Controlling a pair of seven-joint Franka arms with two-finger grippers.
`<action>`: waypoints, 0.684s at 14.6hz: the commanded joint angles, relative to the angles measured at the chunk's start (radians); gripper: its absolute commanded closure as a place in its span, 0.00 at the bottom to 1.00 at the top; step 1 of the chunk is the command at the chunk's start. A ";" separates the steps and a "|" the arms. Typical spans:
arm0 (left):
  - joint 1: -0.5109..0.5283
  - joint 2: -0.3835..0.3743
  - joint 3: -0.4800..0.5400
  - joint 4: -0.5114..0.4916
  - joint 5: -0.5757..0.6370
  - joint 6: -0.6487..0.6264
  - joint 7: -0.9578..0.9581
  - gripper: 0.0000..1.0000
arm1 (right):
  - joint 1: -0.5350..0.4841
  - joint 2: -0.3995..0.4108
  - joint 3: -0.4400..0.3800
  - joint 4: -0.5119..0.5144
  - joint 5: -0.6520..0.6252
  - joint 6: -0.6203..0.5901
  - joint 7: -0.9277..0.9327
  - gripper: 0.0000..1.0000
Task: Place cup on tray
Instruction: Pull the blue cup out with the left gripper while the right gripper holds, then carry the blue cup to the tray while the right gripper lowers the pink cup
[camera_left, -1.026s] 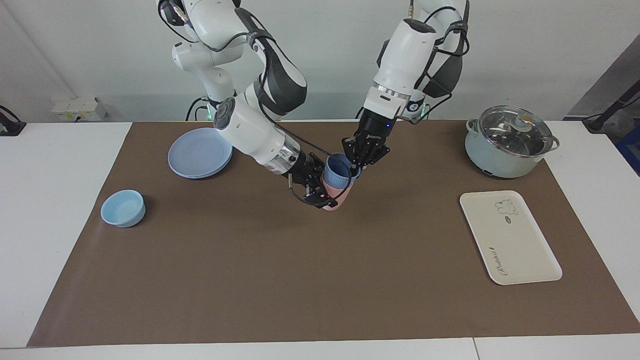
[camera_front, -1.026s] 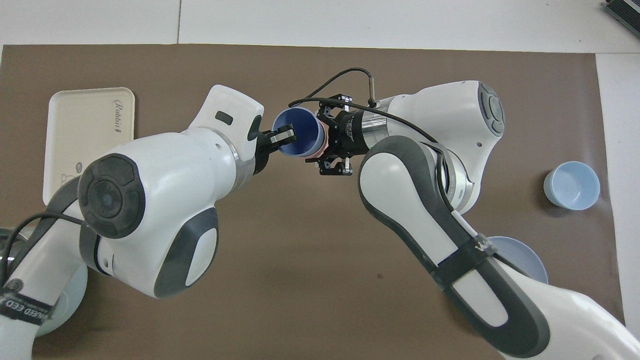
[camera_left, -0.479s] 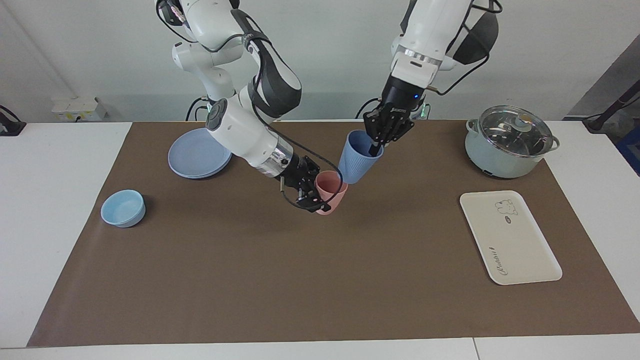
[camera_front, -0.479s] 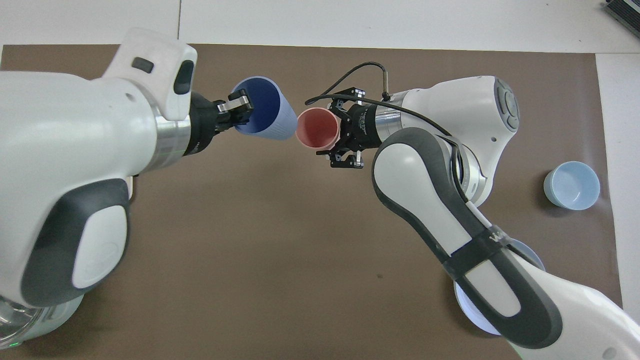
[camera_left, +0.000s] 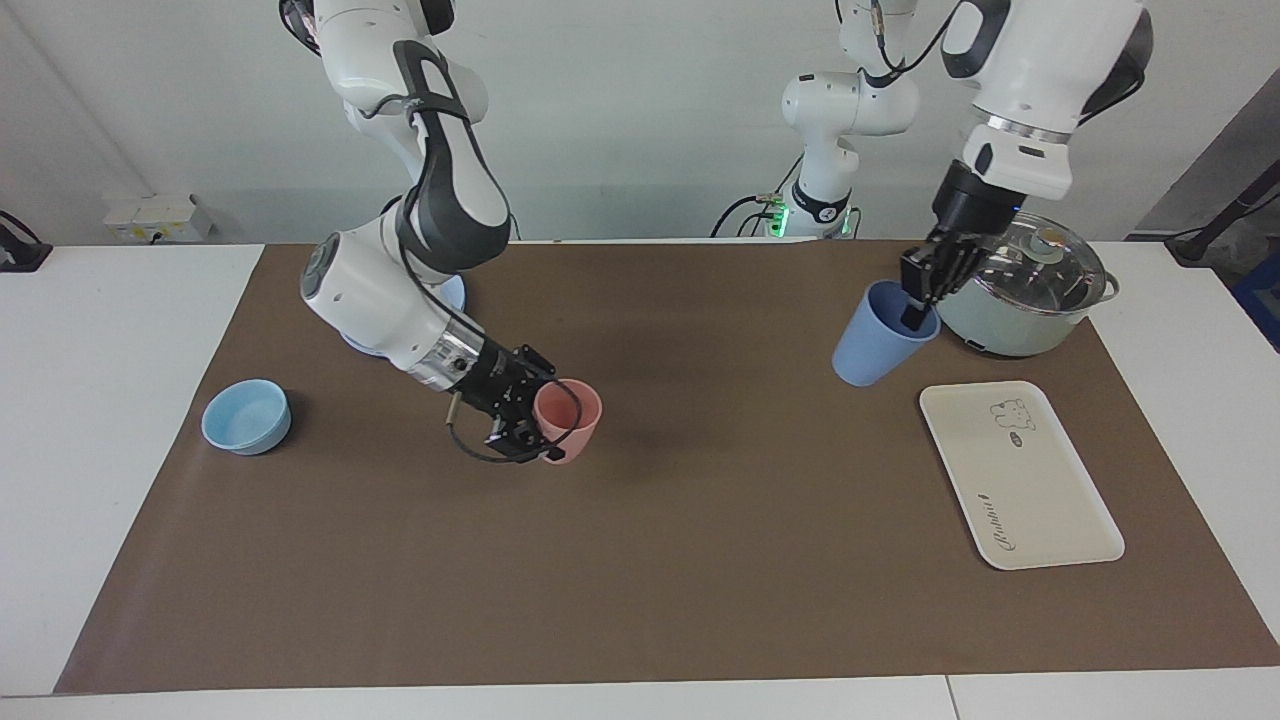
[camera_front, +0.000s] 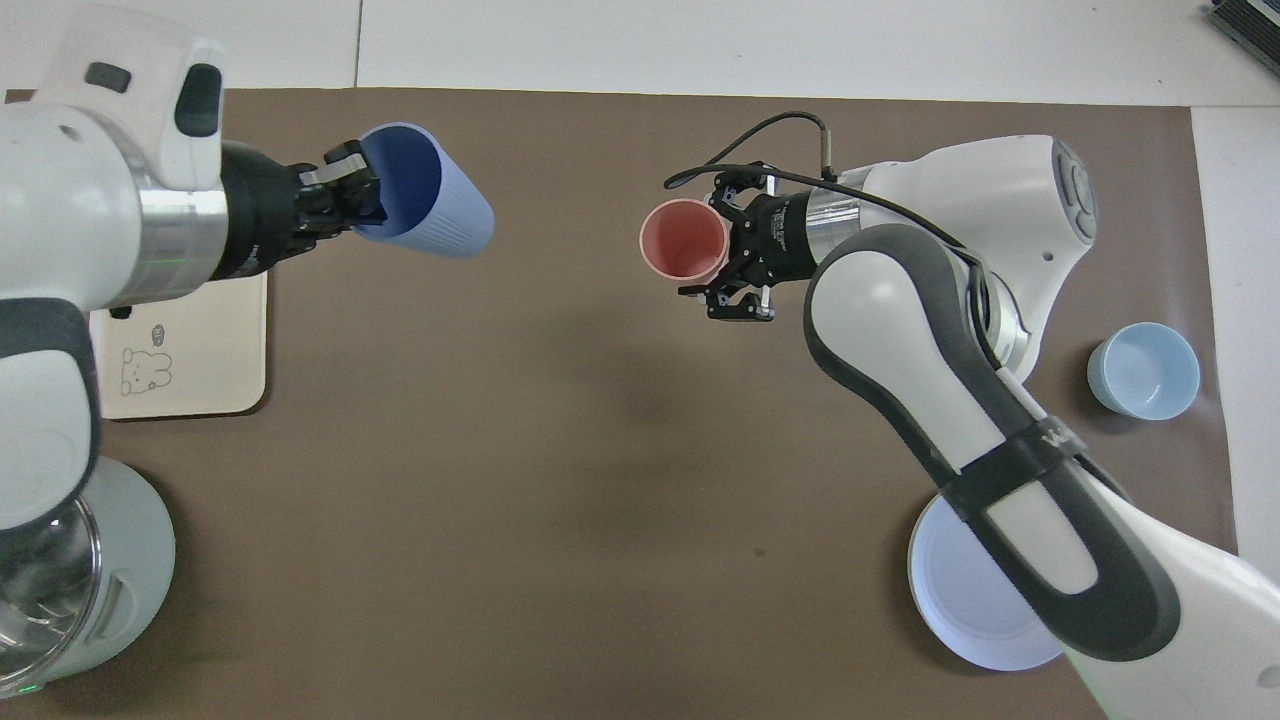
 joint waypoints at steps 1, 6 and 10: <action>0.147 -0.046 -0.010 -0.146 -0.011 0.052 0.148 1.00 | -0.121 -0.013 0.012 -0.064 0.065 -0.070 -0.156 1.00; 0.417 0.109 -0.010 -0.186 -0.192 0.273 0.496 1.00 | -0.287 0.072 0.012 -0.049 0.107 -0.120 -0.336 1.00; 0.459 0.223 -0.012 -0.212 -0.310 0.415 0.619 1.00 | -0.361 0.135 0.010 -0.049 0.107 -0.131 -0.457 1.00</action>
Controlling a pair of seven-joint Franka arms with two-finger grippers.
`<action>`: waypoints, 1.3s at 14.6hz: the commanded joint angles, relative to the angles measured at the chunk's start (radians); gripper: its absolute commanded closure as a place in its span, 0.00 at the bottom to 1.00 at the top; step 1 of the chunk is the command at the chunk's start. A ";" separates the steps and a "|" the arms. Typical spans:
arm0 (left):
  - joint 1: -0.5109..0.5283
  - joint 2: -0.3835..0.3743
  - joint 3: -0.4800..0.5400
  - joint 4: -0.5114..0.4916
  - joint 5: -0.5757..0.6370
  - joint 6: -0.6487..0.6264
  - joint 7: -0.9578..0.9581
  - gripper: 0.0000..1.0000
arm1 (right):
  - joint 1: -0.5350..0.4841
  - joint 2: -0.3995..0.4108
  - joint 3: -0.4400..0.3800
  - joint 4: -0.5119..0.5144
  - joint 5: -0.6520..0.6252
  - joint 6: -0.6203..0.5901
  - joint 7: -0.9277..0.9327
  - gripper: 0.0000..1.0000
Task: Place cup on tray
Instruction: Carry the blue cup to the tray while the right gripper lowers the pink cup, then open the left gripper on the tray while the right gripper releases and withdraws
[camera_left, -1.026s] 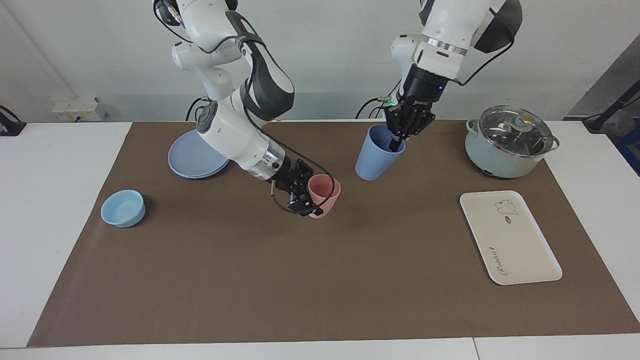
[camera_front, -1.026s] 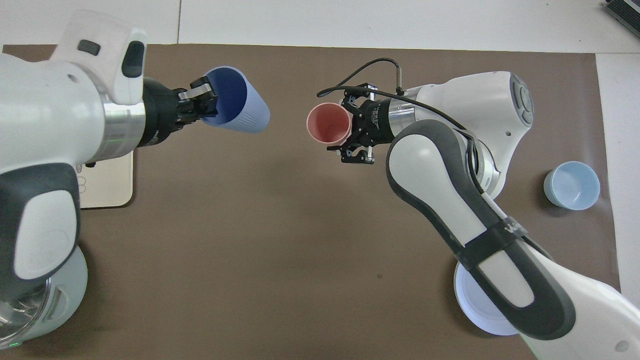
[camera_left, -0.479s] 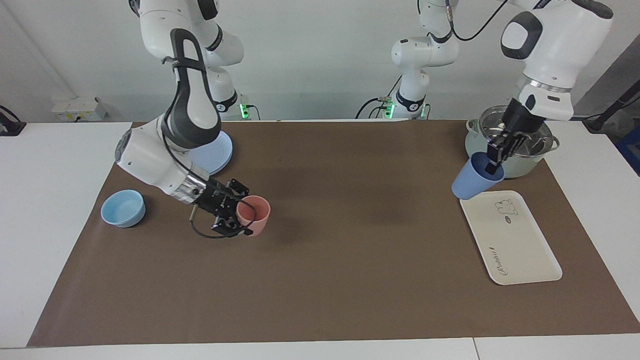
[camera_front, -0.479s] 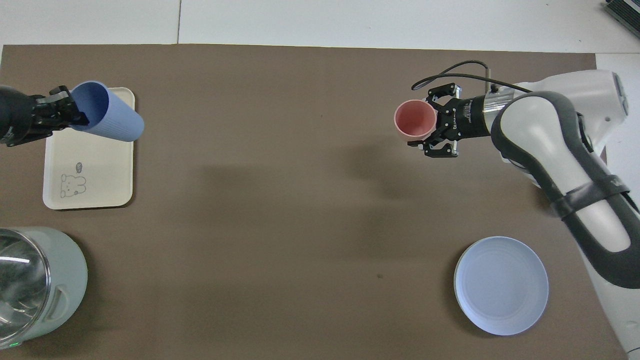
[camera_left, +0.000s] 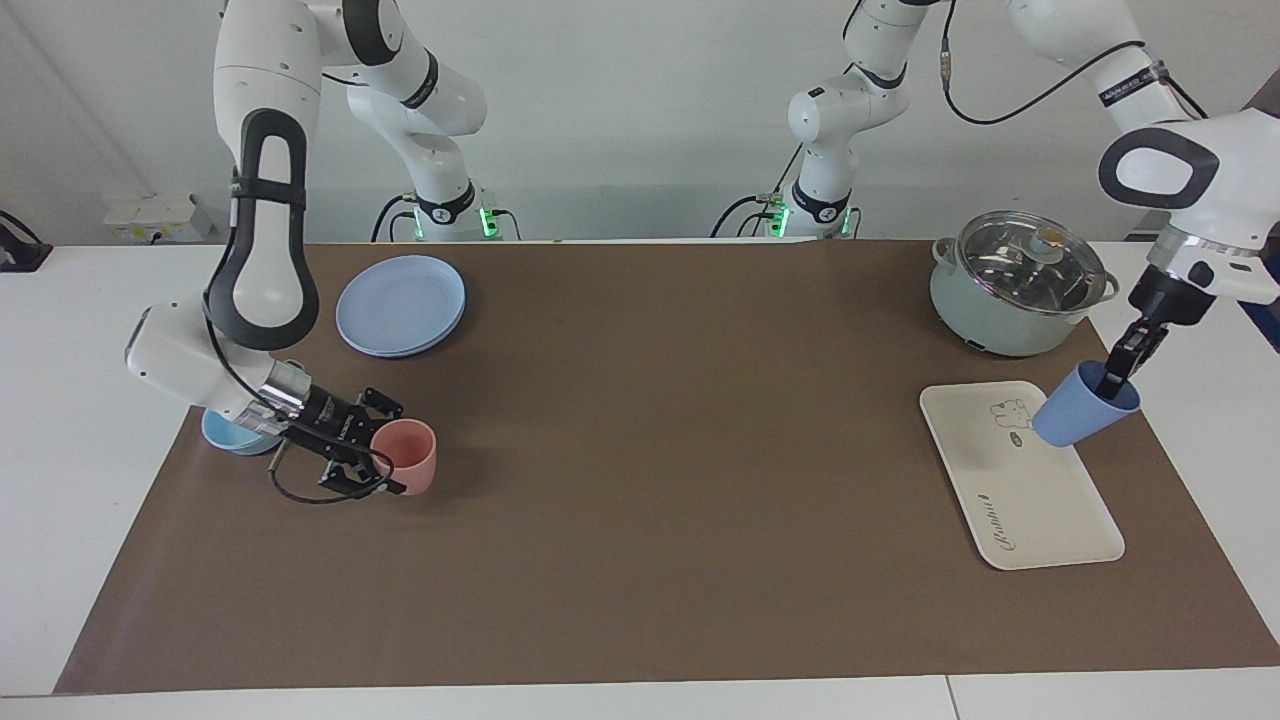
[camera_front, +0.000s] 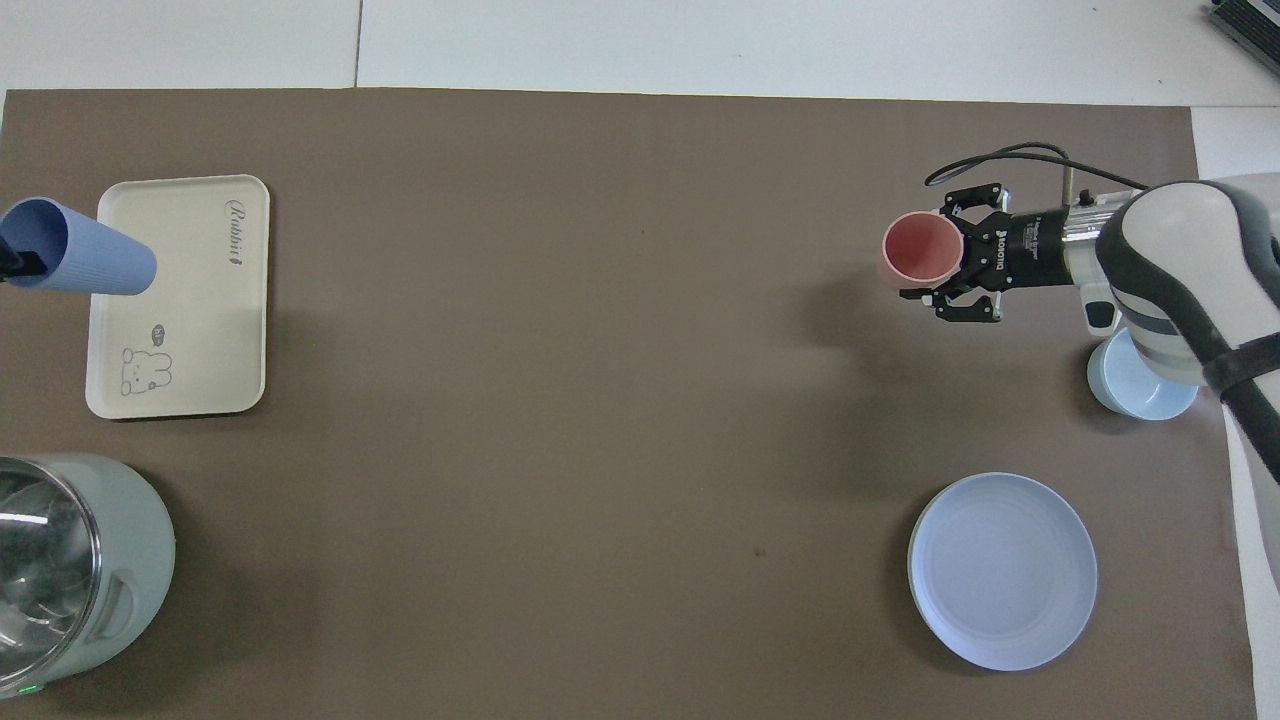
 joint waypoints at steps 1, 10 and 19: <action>-0.002 0.055 -0.017 -0.022 -0.059 0.093 0.059 1.00 | -0.026 0.024 0.012 0.003 0.036 0.000 -0.045 1.00; -0.029 0.067 -0.016 -0.115 -0.051 0.172 0.281 0.00 | -0.029 0.019 0.003 -0.015 0.019 0.063 -0.049 0.09; -0.147 -0.086 -0.024 0.058 0.327 -0.295 0.278 0.00 | -0.027 0.000 -0.078 -0.012 -0.229 0.176 -0.306 0.02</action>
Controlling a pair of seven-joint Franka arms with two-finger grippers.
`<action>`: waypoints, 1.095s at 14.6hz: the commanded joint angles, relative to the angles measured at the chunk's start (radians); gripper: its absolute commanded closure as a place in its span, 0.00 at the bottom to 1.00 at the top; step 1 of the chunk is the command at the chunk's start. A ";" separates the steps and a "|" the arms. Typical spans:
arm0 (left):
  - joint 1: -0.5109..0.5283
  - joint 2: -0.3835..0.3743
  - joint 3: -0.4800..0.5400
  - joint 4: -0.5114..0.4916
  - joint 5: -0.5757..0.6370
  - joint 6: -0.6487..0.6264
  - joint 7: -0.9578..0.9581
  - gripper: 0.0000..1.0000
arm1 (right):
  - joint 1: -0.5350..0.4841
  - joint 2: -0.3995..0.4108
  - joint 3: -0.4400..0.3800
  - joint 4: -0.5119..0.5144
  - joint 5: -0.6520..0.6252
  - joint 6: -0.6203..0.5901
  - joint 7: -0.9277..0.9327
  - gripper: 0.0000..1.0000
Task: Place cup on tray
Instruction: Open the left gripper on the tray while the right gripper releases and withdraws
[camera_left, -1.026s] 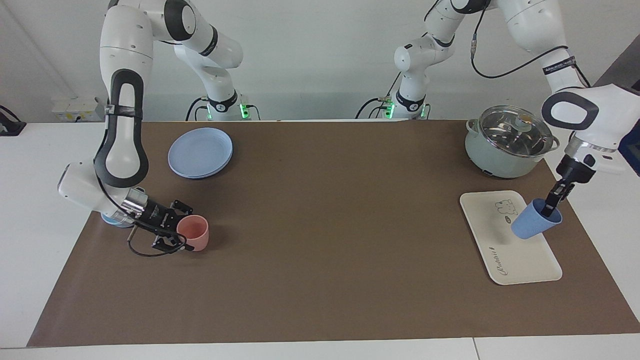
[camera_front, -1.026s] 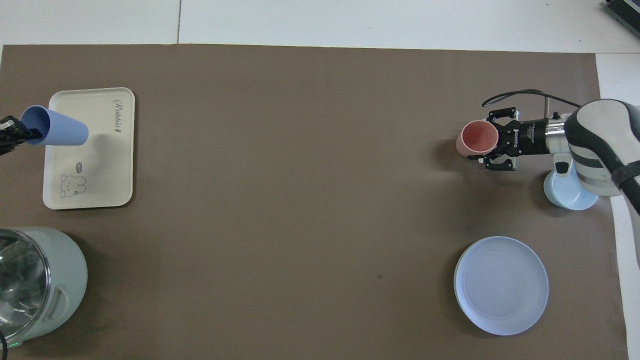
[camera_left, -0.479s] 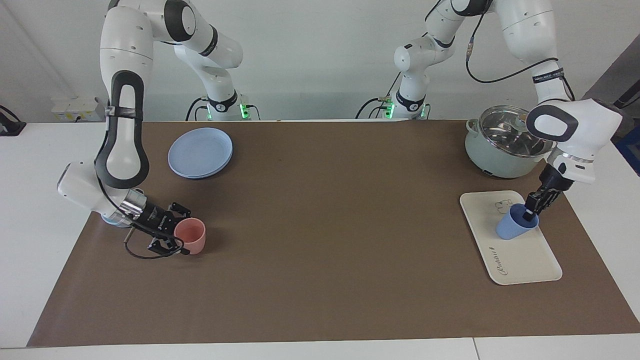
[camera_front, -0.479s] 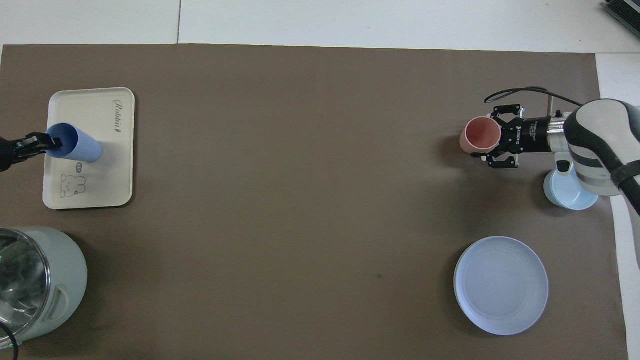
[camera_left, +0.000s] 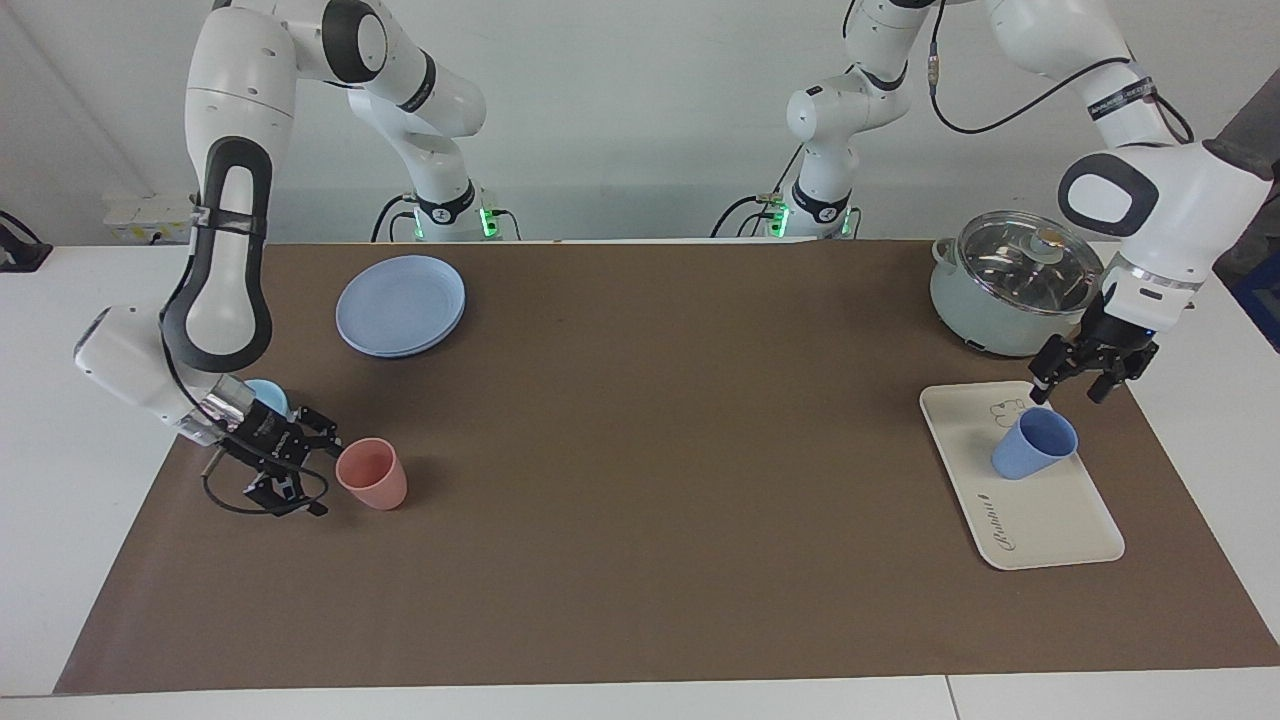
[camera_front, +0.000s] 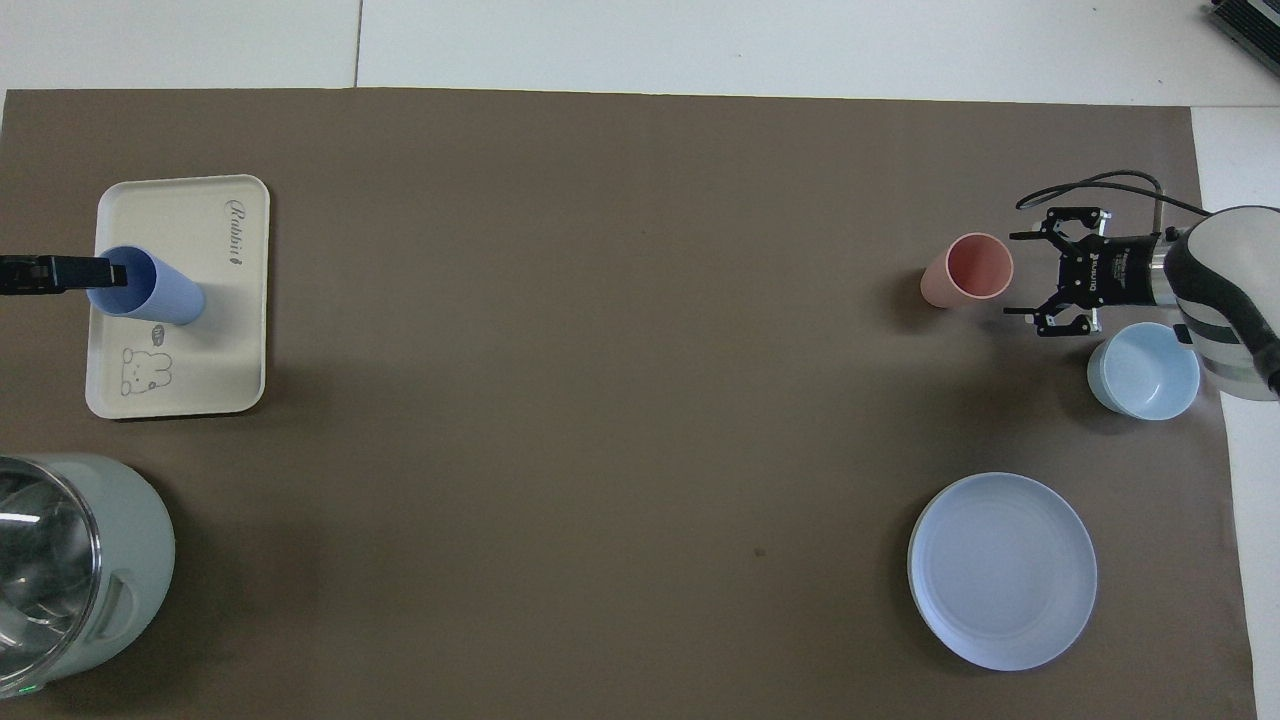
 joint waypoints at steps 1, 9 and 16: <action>-0.077 -0.044 0.007 0.040 0.104 -0.154 -0.001 0.00 | -0.005 -0.027 0.001 -0.013 -0.190 0.055 -0.142 0.02; -0.304 -0.104 0.007 0.013 0.161 -0.334 -0.151 0.00 | 0.052 -0.227 0.009 -0.012 -0.511 -0.165 -0.588 0.01; -0.319 -0.201 -0.004 0.042 0.161 -0.429 -0.335 0.00 | 0.204 -0.402 0.014 -0.001 -0.690 -0.354 -0.653 0.01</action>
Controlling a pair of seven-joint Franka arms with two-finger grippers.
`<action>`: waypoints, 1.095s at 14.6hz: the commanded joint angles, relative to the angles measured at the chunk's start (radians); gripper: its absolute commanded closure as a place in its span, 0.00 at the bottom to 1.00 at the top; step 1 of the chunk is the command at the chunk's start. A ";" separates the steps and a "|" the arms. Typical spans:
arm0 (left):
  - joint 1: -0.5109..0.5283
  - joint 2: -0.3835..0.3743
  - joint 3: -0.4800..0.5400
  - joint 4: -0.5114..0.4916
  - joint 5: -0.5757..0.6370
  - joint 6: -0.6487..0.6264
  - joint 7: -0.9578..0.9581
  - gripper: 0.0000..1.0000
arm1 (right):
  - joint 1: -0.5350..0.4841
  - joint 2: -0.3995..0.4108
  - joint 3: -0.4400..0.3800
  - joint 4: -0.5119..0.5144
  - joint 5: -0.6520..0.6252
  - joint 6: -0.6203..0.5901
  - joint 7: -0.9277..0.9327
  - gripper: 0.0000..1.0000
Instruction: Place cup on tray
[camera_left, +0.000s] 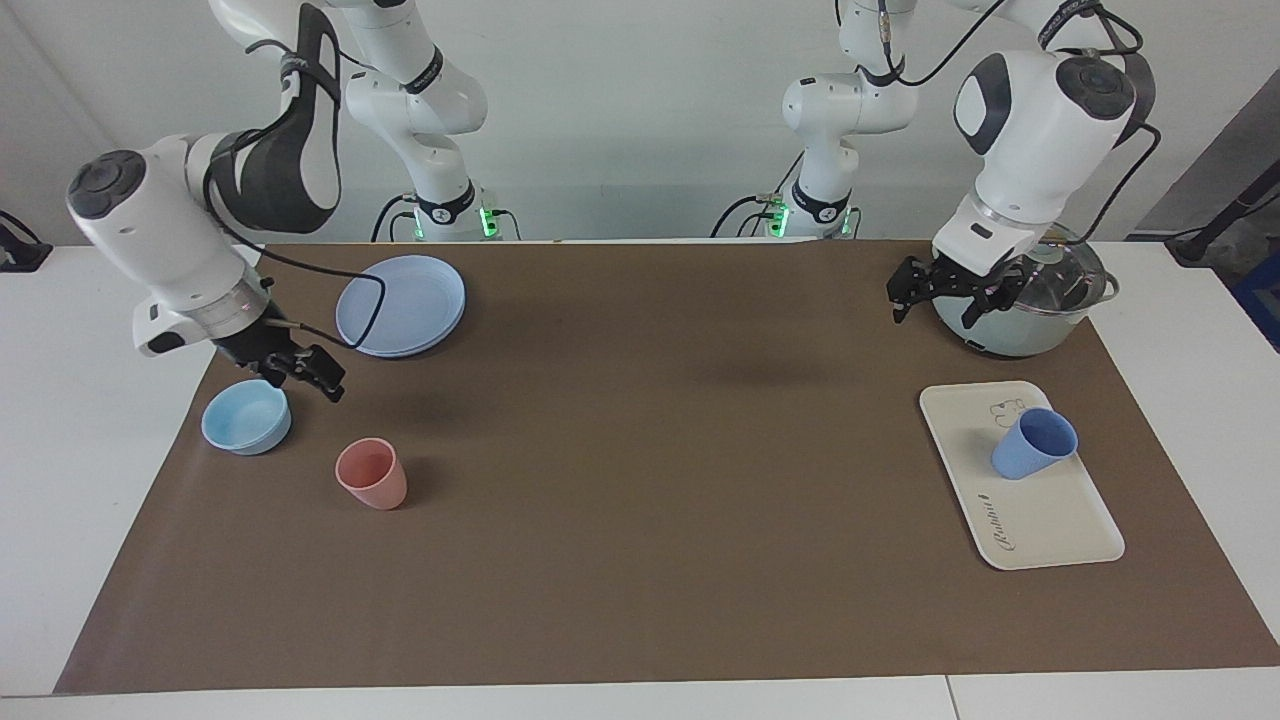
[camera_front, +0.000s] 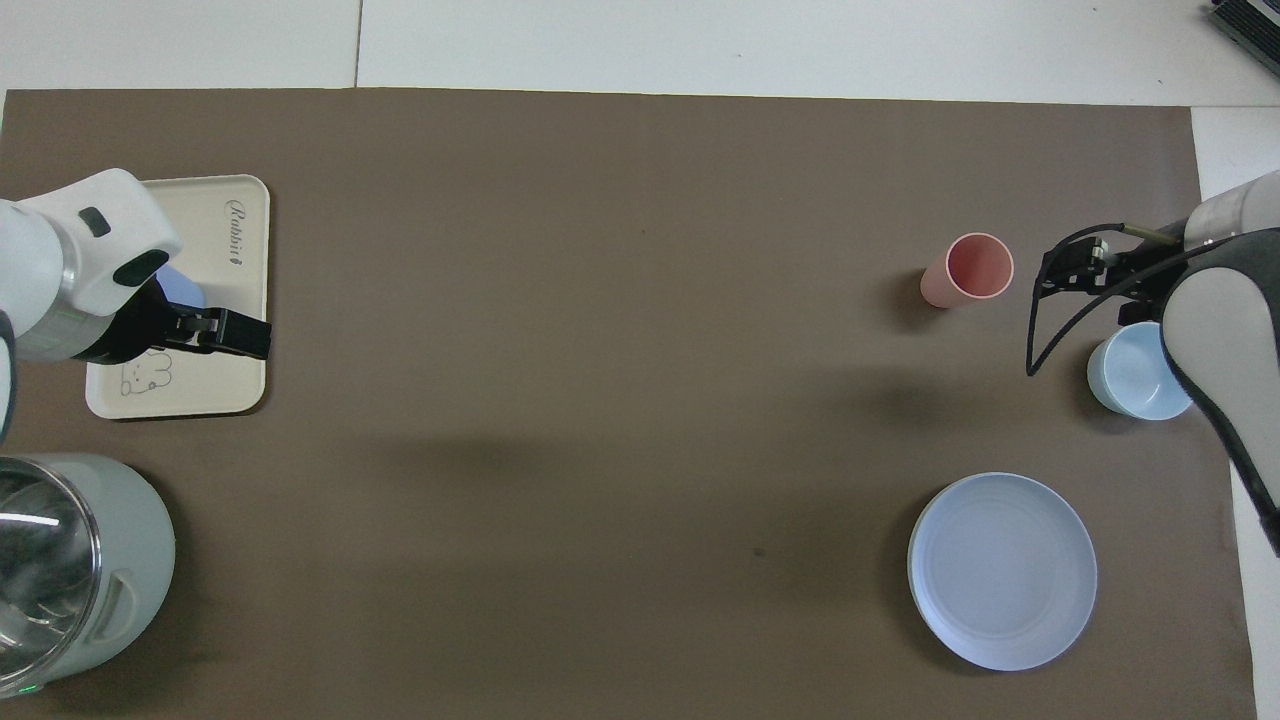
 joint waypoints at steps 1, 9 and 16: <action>-0.009 -0.051 0.006 0.018 0.023 -0.067 -0.040 0.00 | 0.022 -0.071 0.005 -0.008 -0.039 -0.044 -0.026 0.01; 0.005 -0.017 0.015 0.176 0.042 -0.223 0.011 0.00 | 0.024 -0.095 0.009 0.204 -0.088 -0.216 -0.031 0.01; 0.008 0.071 0.017 0.250 0.066 -0.215 0.078 0.00 | 0.021 -0.112 0.009 0.199 -0.076 -0.302 -0.032 0.01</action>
